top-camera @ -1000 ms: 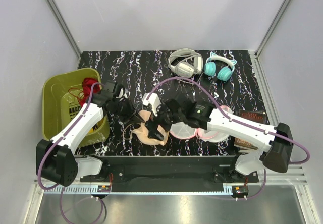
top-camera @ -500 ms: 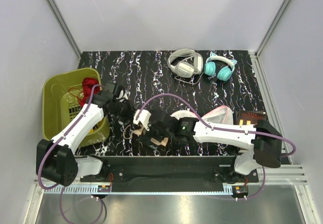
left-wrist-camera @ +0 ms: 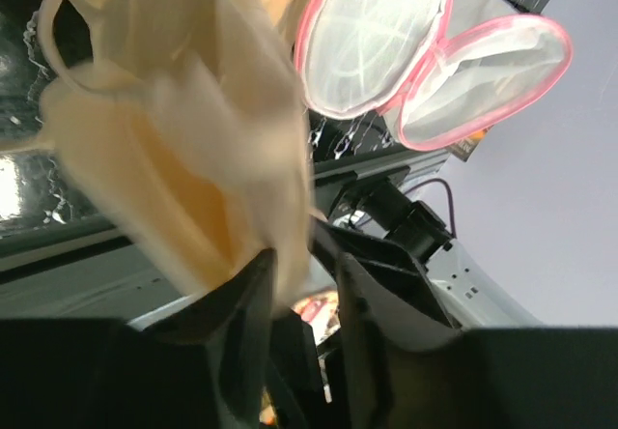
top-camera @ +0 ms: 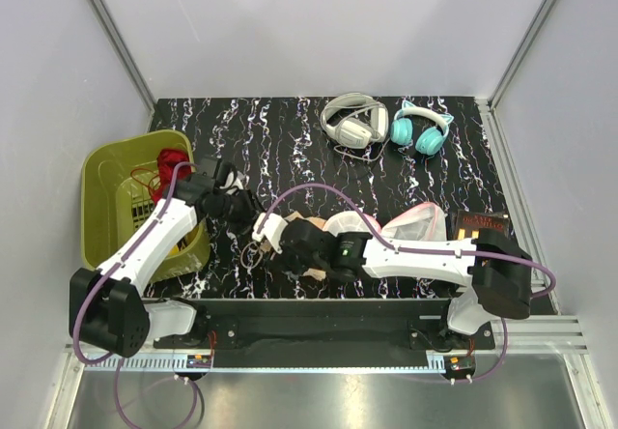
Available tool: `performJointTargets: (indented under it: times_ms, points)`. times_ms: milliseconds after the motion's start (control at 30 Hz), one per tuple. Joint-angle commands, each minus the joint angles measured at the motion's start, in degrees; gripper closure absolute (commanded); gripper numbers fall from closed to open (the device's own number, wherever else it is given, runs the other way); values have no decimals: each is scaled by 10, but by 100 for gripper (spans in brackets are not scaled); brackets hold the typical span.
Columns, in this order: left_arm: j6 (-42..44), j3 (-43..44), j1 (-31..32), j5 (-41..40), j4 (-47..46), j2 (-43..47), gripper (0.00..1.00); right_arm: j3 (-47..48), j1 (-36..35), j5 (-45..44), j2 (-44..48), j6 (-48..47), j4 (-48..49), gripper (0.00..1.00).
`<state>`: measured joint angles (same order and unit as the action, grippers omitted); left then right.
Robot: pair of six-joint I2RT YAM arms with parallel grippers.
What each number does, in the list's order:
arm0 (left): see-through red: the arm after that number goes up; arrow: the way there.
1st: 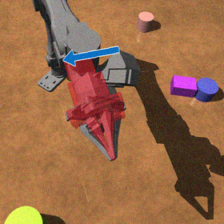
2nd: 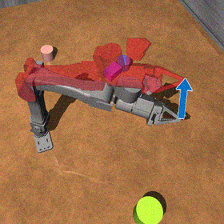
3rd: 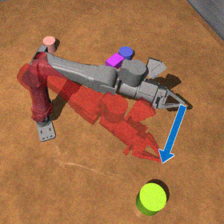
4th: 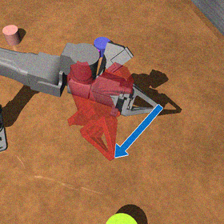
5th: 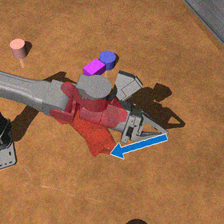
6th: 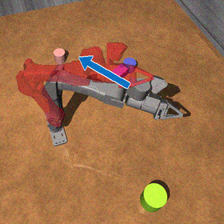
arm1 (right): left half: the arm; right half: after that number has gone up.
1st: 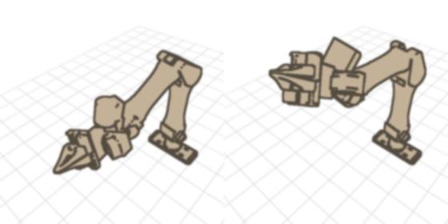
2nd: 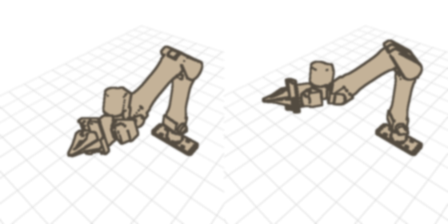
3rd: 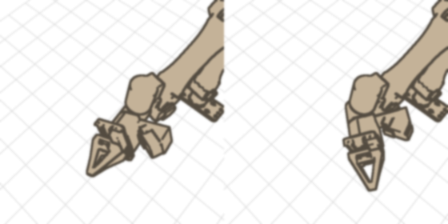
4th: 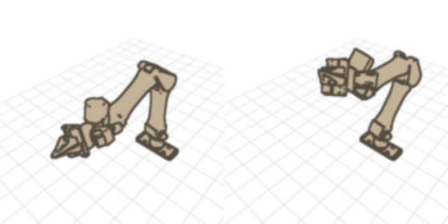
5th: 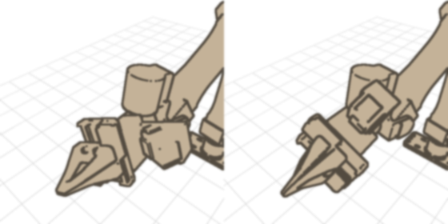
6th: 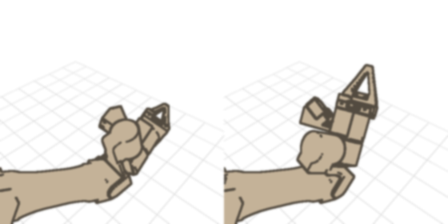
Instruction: Place the bra in the laundry bag and zip it closed
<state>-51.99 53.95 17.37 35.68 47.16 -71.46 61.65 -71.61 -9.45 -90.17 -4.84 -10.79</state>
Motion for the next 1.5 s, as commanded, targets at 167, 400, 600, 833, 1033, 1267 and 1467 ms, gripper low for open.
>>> performJointTargets:
  times_ms: [167,400,600,833,1033,1267,1467]
  points:
    - [73,130,-61,-120,50,82,43,-21,-5,5,40,45,42,88]
    - [103,134,-61,-100,71,107,22,-29,-5,15,54,86,35,92]
    - [91,21,-39,-55,71,145,8,-10,-5,206,62,148,9,38]
    - [44,-25,24,-104,123,176,14,-46,30,101,161,232,-43,6]
    - [-58,-97,71,-127,114,215,20,-58,146,170,180,365,-103,5]
    - [-235,-259,100,-77,-46,294,10,-70,147,184,181,398,-102,4]
    - [-358,-336,137,-145,-100,352,12,-77,147,167,210,405,-102,4]
